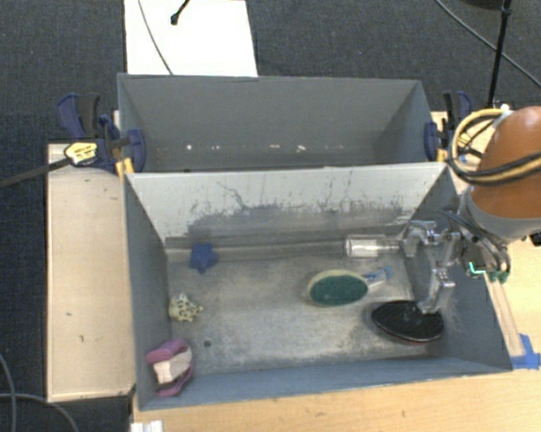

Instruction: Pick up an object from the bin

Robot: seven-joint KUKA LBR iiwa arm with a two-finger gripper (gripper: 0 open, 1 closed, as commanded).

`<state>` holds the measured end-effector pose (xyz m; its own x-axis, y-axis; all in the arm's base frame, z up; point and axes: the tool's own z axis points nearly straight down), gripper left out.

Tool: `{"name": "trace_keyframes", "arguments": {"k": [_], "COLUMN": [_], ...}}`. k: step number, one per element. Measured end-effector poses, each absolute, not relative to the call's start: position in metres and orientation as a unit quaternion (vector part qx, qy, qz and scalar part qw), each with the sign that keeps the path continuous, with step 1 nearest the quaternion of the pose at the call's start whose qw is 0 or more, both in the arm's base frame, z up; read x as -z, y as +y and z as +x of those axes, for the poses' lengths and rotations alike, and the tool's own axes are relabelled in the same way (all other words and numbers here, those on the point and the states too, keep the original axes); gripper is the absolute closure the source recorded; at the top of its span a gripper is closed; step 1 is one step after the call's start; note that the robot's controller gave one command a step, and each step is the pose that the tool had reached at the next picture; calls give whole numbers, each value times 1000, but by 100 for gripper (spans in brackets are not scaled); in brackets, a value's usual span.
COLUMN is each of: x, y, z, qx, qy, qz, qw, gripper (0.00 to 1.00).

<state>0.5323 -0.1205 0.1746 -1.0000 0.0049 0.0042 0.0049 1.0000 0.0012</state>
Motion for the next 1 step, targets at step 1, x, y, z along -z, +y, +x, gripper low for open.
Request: {"name": "trace_keyframes", "arguments": {"k": [1], "x": [-114], "y": [-149], "z": [481], "qx": [0], "qy": [-987], "qz": [158], "qw": [2], "gripper": [0]}}
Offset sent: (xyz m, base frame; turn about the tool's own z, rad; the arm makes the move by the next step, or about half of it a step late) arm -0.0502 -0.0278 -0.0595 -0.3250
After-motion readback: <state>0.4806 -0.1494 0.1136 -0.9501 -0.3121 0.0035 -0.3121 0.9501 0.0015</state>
